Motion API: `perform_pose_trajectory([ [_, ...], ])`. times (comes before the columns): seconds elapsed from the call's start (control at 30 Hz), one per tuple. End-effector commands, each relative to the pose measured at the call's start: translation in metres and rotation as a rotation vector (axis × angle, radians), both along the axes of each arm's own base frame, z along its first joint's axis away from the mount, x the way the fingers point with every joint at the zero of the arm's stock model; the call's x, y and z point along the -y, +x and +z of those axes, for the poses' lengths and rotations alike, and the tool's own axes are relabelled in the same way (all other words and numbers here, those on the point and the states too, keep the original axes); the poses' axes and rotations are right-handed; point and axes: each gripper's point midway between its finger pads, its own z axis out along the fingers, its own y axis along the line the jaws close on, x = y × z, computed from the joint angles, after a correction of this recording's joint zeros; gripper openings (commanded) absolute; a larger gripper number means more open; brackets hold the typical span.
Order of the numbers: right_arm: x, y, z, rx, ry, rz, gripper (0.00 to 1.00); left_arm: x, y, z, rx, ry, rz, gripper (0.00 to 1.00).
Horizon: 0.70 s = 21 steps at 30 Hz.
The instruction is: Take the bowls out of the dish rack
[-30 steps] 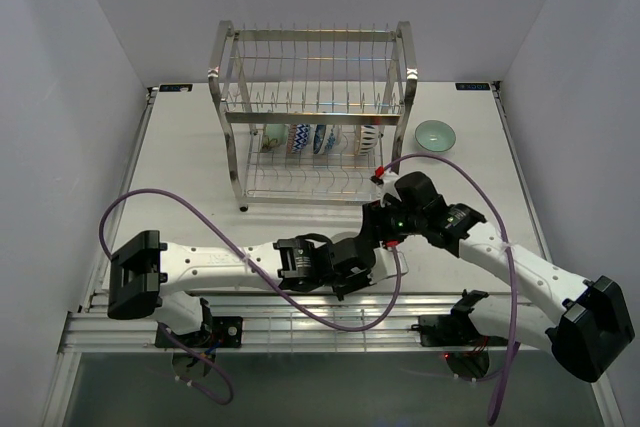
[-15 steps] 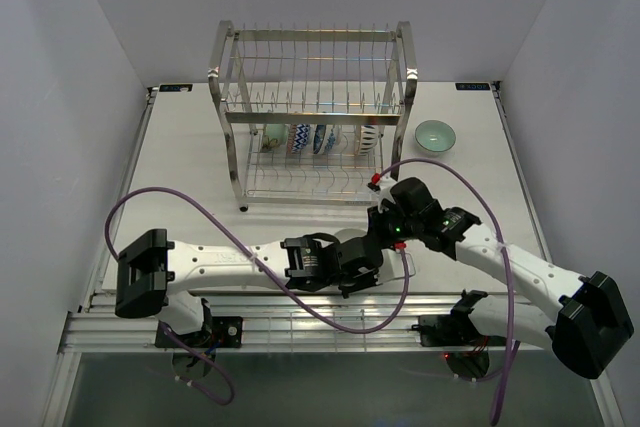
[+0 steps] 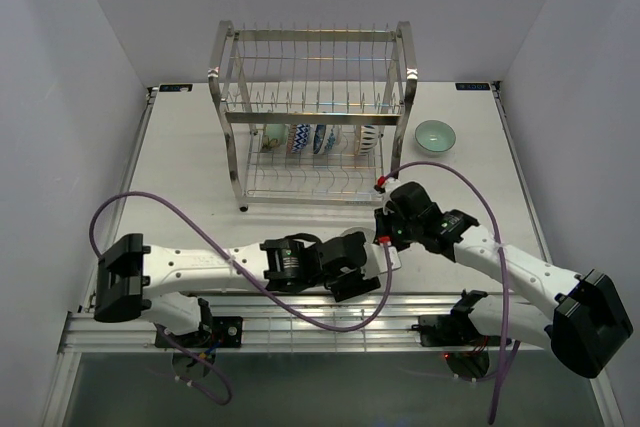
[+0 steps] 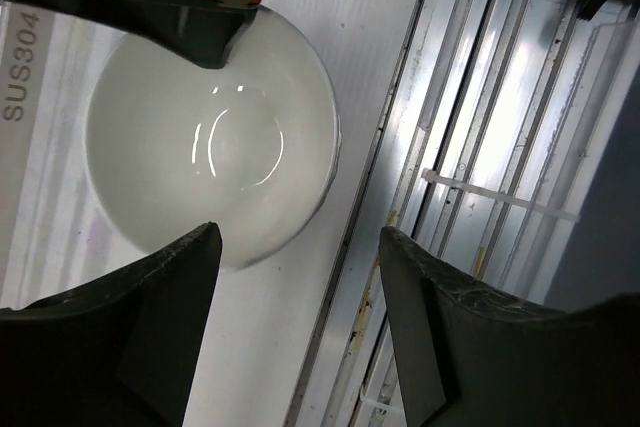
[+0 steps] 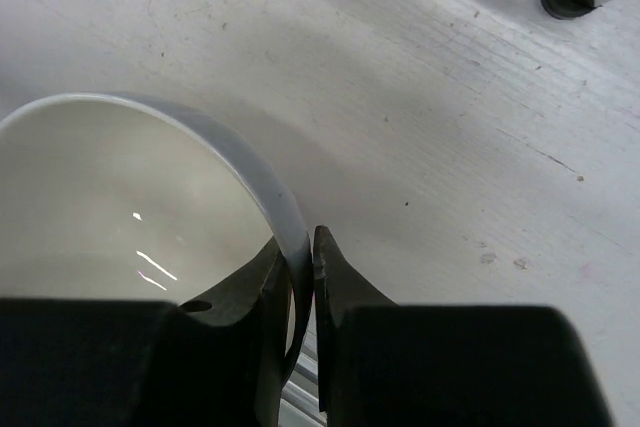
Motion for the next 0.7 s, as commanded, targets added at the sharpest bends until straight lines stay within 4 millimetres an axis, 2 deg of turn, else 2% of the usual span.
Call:
perform_pose_trajectory([
  [0.0, 0.005, 0.016, 0.005, 0.055, 0.005, -0.091, 0.08, -0.002, 0.004, 0.044, 0.039, -0.169, 0.027, 0.75],
  [0.03, 0.009, 0.017, 0.002, 0.053, 0.000, -0.109, 0.08, -0.004, 0.004, 0.059, 0.050, -0.226, 0.029, 0.75],
  [0.1, 0.026, 0.029, 0.003, 0.067, -0.008, -0.196, 0.08, -0.013, 0.005, 0.056, 0.058, -0.239, 0.038, 0.76],
  [0.13, 0.032, 0.032, 0.002, 0.067, -0.006, -0.225, 0.08, -0.015, 0.006, 0.064, 0.063, -0.276, 0.044, 0.76],
  [0.23, 0.062, 0.047, 0.002, 0.063, 0.012, -0.355, 0.08, -0.024, 0.013, 0.057, 0.039, -0.278, 0.075, 0.77],
  [0.27, 0.073, 0.051, 0.004, 0.058, 0.041, -0.399, 0.08, -0.029, 0.022, 0.058, 0.038, -0.288, 0.106, 0.77],
  [0.33, 0.086, 0.057, 0.006, 0.061, 0.052, -0.455, 0.08, -0.034, 0.030, 0.052, 0.009, -0.301, 0.138, 0.77],
  [0.37, 0.093, 0.059, 0.007, 0.065, 0.048, -0.480, 0.08, -0.041, 0.044, 0.054, 0.005, -0.315, 0.186, 0.77],
  [0.43, 0.112, 0.068, 0.011, 0.077, 0.031, -0.551, 0.08, -0.047, 0.057, 0.057, -0.017, -0.341, 0.249, 0.77],
  [0.47, 0.126, 0.073, 0.013, 0.083, 0.023, -0.602, 0.08, -0.056, 0.075, 0.059, -0.013, -0.351, 0.312, 0.77],
  [0.53, 0.137, 0.076, 0.017, 0.082, 0.025, -0.650, 0.08, -0.065, 0.092, 0.058, -0.035, -0.352, 0.383, 0.77],
  [0.57, 0.150, 0.080, 0.019, 0.087, 0.025, -0.700, 0.08, -0.075, 0.113, 0.064, -0.031, -0.366, 0.451, 0.78],
  [0.63, 0.163, 0.086, 0.024, 0.096, 0.034, -0.758, 0.08, -0.083, 0.131, 0.059, -0.051, -0.351, 0.507, 0.78],
  [0.67, 0.175, 0.089, 0.024, 0.087, 0.042, -0.810, 0.08, -0.093, 0.148, 0.063, -0.044, -0.365, 0.559, 0.78],
])
